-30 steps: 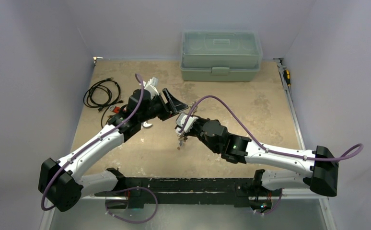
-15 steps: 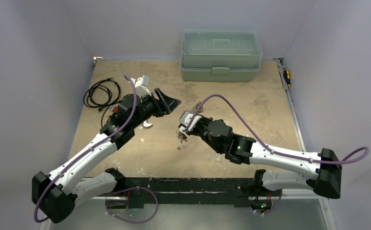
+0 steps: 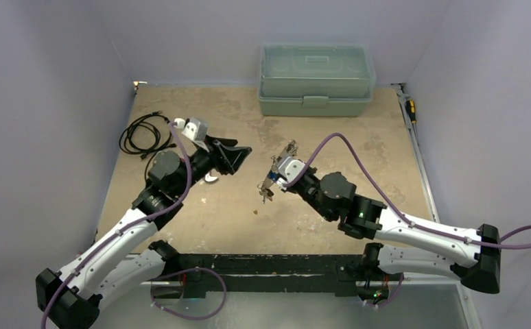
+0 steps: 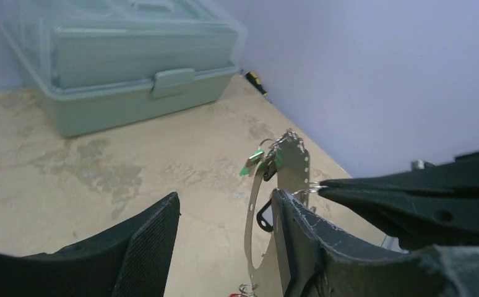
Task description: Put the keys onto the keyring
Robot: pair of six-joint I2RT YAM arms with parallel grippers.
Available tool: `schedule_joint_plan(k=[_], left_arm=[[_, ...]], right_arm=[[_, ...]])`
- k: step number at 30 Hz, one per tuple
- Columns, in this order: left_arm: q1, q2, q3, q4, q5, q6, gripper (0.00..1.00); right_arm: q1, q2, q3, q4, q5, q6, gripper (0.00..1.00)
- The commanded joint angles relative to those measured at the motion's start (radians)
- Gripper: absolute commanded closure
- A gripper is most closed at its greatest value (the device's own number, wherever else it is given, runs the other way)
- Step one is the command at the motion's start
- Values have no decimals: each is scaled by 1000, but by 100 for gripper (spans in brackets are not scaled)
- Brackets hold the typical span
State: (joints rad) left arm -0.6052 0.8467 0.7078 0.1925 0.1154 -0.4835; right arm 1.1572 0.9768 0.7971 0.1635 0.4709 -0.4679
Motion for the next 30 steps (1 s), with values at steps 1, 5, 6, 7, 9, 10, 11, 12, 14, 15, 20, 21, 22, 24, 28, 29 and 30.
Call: schedule_joint_plan(k=[1,5,6,7,9,10,11,12,14,15,20,21,22,24,28,29,30], left_arm=[[2,-72,-39,172,217,175,45],[1,-127,-62,218,277,219,44],[1,-142,-72,235,298,236,46],[0,-156,-85,256,325,250,47],[-2,-178,-116,307,379,274,47],[-4,-185,-129,328,410,287,47],[-5,-188,-142,349,444,304,47],[-9,-190,-154,365,481,323,47],[-18,-188,-179,391,540,359,47],[-25,-186,-186,391,566,385,48],[-57,-187,-211,384,638,467,53],[-61,-187,-214,385,648,476,55],[-62,-186,-216,384,657,479,58],[-64,-184,-219,385,669,507,62],[-70,-182,-219,394,677,517,67],[-73,-180,-221,397,681,516,68],[-76,-178,-221,399,686,517,68]], right_arm=[[-4,-68,-10,51,-73,41,100],[-4,-126,-38,77,-151,58,100],[-4,-136,-47,82,-163,61,100],[-4,-144,-52,85,-171,67,100],[-4,-156,-57,88,-188,79,100],[-4,-161,-58,87,-199,84,100],[-4,-164,-57,82,-214,91,100],[-4,-169,-55,77,-231,102,100],[-4,-180,-51,76,-280,118,100],[-4,-186,-49,77,-325,127,100],[-4,-224,-41,62,-501,177,100],[-4,-233,-41,61,-531,185,100],[-4,-236,-39,60,-552,190,100],[-4,-236,-33,55,-582,197,100],[-4,-231,-20,50,-611,202,100],[-4,-229,-17,49,-614,203,100],[-4,-227,-15,49,-616,203,100]])
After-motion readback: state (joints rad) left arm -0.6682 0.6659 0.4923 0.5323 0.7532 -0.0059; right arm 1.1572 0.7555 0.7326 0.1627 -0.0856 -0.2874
